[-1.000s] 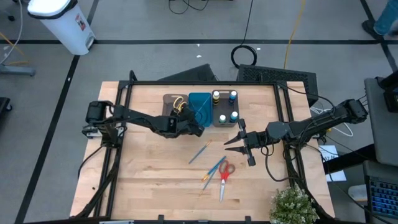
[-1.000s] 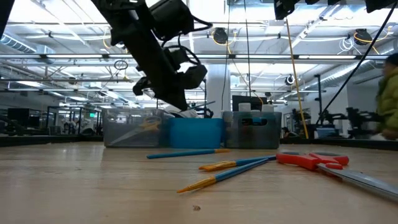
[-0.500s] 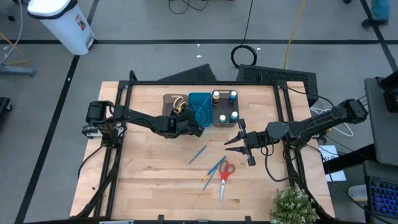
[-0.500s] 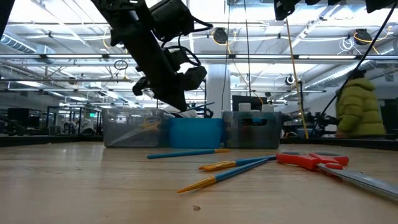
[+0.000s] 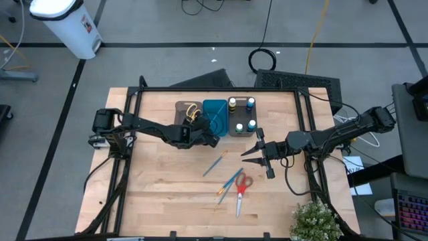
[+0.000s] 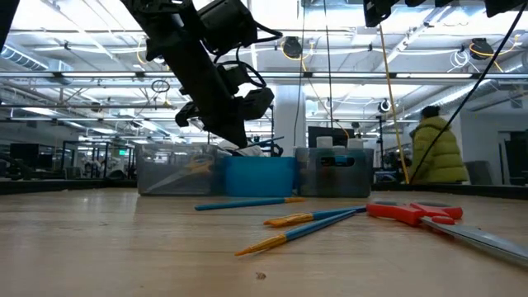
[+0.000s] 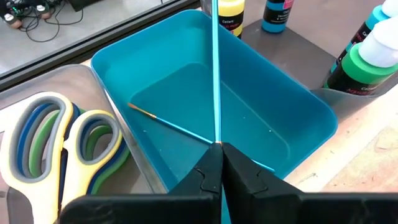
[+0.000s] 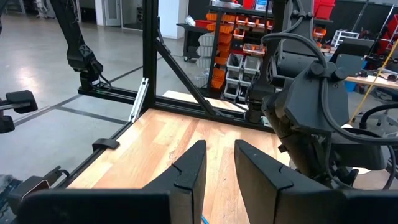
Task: Pick & Place Paint Supplies
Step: Put the blue paint brush into the blue bin
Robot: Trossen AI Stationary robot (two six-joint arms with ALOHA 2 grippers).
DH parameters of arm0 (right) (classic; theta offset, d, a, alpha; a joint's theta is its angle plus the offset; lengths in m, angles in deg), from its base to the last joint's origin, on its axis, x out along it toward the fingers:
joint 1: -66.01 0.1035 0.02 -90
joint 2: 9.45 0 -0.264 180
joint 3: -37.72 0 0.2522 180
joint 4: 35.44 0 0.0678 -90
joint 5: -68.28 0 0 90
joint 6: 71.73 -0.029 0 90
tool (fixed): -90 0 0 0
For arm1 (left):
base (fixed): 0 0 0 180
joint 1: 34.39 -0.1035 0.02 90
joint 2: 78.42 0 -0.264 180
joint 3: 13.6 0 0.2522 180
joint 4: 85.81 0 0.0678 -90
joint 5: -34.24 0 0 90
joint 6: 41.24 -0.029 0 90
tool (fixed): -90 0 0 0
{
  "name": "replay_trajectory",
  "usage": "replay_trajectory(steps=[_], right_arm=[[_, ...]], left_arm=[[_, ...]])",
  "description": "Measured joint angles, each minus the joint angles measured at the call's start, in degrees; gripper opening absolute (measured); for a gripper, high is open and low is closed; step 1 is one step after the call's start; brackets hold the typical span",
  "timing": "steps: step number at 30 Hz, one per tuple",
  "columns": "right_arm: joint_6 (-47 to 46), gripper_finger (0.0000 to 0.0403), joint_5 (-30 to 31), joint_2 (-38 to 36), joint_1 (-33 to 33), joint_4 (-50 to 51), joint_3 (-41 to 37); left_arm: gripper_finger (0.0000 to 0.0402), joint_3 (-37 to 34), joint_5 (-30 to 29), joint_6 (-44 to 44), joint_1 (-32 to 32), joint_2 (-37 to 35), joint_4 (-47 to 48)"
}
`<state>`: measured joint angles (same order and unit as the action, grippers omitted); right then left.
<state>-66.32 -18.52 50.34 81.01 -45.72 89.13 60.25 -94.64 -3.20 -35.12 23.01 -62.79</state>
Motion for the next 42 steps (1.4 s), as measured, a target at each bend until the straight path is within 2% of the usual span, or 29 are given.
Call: replay_trajectory(steps=[6,9,16,28,31,35,42], right_arm=[[-0.01,0.0073,0.00,0.00,0.01,0.10,0.00],[0.00,0.0073,0.00,0.00,-0.01,0.10,0.00],[-0.01,0.0073,0.00,0.00,0.01,0.12,0.00],[-0.02,0.0073,0.00,0.00,-0.01,0.21,0.00],[0.02,0.0073,0.00,0.00,-0.01,0.32,0.00],[0.24,0.0073,-0.01,0.00,0.00,0.32,0.00],[0.24,0.0073,-0.02,0.00,0.01,0.32,0.00]], left_arm=[[0.0003,0.00,0.00,-0.18,0.00,0.00,0.02],[0.0014,0.00,-0.02,-0.48,0.00,0.00,0.08],[0.0072,0.00,-2.75,-0.20,0.00,-0.02,0.17],[0.0185,0.00,-2.08,-1.20,0.11,-0.02,0.09],[0.0202,0.19,1.82,-4.31,0.11,-0.02,-0.38],[0.0213,1.72,10.69,-8.03,0.15,-0.04,-0.55],[0.0214,3.32,24.35,-7.99,2.01,-0.13,-2.51]])
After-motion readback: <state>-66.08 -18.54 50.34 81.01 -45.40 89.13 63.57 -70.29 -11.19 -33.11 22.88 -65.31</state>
